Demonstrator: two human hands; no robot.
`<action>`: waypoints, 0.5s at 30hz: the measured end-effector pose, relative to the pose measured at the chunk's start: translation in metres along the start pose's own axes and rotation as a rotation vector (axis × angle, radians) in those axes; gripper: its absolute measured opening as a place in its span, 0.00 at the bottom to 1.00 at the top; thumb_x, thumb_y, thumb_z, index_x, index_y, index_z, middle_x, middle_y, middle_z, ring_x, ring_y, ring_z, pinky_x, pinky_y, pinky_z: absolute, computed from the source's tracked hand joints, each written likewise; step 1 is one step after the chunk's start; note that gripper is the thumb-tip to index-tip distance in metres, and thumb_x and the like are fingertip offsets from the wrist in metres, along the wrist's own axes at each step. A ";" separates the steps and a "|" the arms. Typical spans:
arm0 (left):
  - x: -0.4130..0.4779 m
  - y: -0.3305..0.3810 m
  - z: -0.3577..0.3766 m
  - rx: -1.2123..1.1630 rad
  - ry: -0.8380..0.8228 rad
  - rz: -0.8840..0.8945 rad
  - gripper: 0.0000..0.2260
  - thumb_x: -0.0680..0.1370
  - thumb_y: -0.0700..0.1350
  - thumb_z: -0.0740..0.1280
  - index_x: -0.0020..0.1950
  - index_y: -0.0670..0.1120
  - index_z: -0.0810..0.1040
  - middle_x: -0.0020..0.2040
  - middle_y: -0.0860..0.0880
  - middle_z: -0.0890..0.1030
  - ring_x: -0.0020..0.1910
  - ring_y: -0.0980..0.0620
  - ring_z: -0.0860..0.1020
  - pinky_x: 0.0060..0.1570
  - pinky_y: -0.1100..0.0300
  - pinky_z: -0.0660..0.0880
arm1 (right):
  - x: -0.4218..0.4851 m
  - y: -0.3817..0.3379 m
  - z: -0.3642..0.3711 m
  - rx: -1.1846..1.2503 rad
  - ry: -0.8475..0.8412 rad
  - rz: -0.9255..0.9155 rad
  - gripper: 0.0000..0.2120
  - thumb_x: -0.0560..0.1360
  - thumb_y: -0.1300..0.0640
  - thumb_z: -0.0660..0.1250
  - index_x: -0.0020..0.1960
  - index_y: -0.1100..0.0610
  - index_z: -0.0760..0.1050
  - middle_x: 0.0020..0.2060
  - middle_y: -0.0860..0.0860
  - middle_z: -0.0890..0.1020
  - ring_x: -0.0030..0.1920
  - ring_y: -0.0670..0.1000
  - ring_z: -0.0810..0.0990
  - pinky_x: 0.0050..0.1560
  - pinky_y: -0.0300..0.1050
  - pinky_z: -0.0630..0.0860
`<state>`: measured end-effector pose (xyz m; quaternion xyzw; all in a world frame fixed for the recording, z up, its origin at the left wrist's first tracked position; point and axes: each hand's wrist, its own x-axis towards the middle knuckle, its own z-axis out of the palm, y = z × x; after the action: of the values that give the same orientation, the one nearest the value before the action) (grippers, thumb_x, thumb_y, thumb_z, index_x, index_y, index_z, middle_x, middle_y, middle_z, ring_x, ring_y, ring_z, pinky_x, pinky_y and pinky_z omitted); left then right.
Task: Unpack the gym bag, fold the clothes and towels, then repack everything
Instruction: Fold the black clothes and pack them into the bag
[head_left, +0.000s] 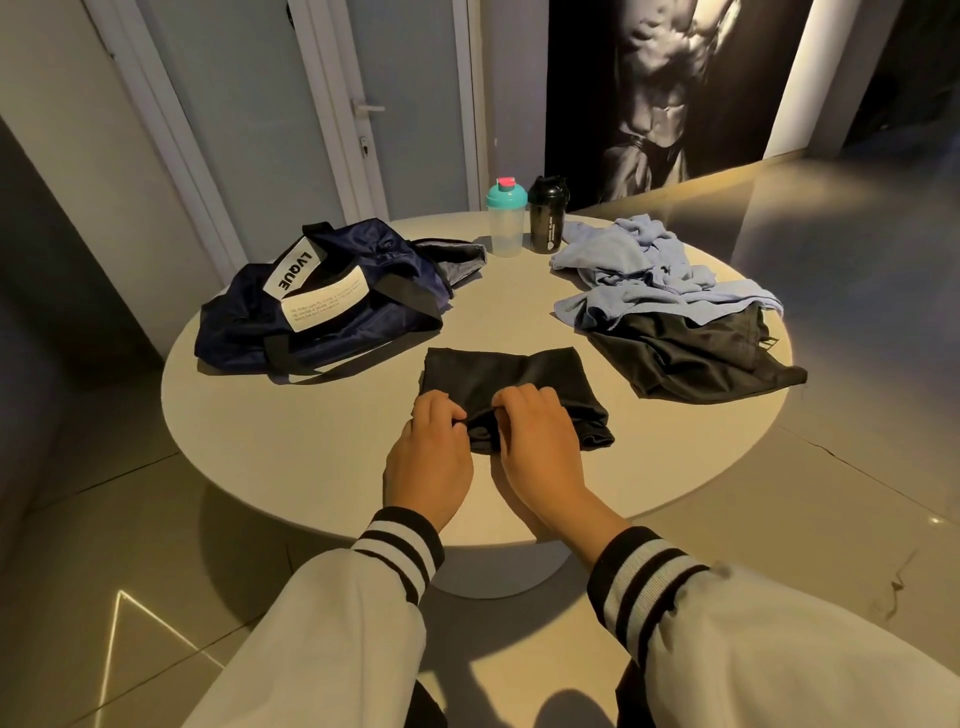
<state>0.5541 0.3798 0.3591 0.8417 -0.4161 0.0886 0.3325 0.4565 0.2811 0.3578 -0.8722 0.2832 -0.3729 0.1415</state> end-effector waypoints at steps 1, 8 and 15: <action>-0.001 0.001 0.000 -0.007 -0.006 -0.011 0.02 0.84 0.44 0.60 0.56 0.51 0.69 0.59 0.52 0.71 0.47 0.53 0.76 0.45 0.60 0.78 | -0.001 0.000 0.000 -0.006 -0.008 -0.015 0.06 0.78 0.60 0.69 0.54 0.56 0.78 0.48 0.53 0.81 0.48 0.54 0.75 0.46 0.50 0.76; -0.002 -0.005 0.004 -0.069 -0.037 -0.042 0.10 0.81 0.42 0.63 0.61 0.51 0.70 0.61 0.50 0.72 0.58 0.50 0.73 0.56 0.56 0.77 | -0.007 0.007 0.000 -0.071 -0.120 -0.119 0.08 0.78 0.59 0.69 0.56 0.53 0.78 0.51 0.51 0.80 0.52 0.54 0.74 0.49 0.50 0.74; 0.001 -0.017 0.006 0.281 0.027 0.004 0.14 0.81 0.44 0.65 0.65 0.56 0.76 0.62 0.49 0.75 0.68 0.45 0.67 0.72 0.44 0.64 | -0.008 0.005 -0.002 -0.119 -0.104 -0.067 0.13 0.79 0.52 0.63 0.62 0.51 0.78 0.57 0.49 0.78 0.59 0.52 0.71 0.60 0.52 0.68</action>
<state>0.5667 0.3830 0.3472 0.8778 -0.3970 0.1578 0.2167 0.4490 0.2820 0.3524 -0.9062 0.2679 -0.3141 0.0913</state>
